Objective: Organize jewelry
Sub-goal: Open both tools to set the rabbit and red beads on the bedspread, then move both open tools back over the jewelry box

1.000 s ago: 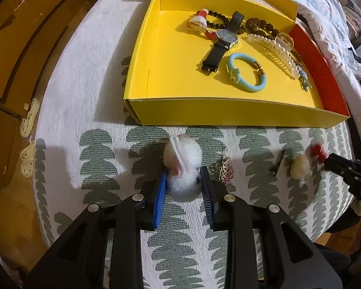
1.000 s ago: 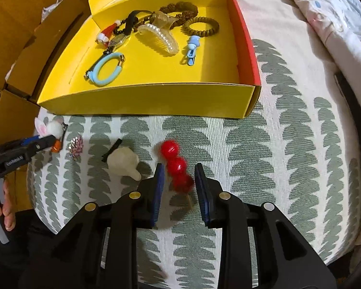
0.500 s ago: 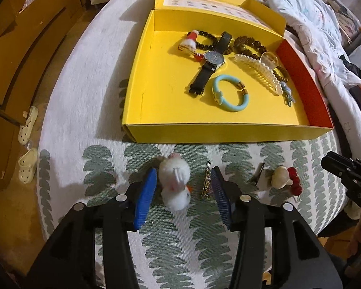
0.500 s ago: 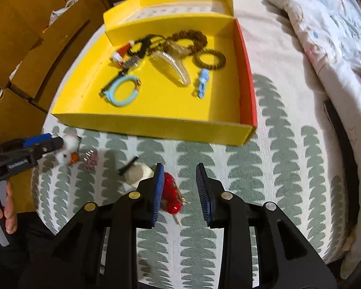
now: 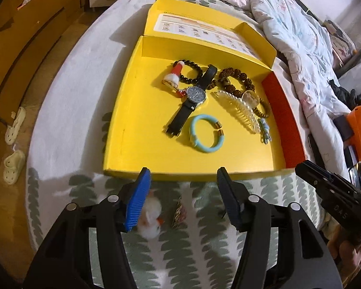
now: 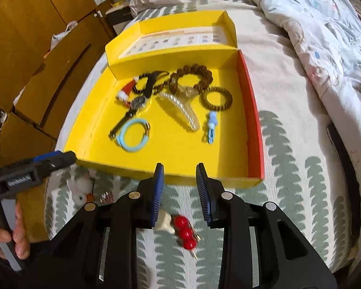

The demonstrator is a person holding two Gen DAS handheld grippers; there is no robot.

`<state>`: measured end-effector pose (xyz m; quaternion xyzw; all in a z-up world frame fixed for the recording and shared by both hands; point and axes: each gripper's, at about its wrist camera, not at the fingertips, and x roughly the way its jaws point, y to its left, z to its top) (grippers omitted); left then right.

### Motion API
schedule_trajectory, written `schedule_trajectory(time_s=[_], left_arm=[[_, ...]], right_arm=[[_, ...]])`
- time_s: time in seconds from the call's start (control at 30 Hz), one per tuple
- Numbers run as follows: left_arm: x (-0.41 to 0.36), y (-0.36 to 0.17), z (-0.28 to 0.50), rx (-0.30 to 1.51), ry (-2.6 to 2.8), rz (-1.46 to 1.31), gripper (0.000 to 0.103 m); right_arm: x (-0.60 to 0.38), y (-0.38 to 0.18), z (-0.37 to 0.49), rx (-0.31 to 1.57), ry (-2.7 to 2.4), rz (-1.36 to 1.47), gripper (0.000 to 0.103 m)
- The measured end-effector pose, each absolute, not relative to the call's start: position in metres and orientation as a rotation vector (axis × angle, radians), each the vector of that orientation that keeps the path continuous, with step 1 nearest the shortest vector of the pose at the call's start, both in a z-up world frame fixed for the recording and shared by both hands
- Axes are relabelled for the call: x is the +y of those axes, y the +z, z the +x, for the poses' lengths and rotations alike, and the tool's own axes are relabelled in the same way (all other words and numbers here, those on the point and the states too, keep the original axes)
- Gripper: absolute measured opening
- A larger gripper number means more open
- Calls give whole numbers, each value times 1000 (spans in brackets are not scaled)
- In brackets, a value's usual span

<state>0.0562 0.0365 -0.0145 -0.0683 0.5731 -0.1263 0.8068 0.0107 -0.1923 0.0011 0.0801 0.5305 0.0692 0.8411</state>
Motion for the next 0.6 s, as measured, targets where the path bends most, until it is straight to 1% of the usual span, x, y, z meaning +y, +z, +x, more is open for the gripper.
schedule_trajectory(time_s=[0.3, 0.37, 0.6], left_arm=[[32, -25, 67, 1233, -262, -123, 57], [31, -25, 68, 1215, -250, -101, 59], [18, -32, 77, 1221, -275, -91, 60]], right_arm=[[-192, -16, 33, 1146, 101, 151, 32], [-195, -21, 36, 1154, 88, 151, 32], [-199, -25, 43, 1143, 86, 162, 32]])
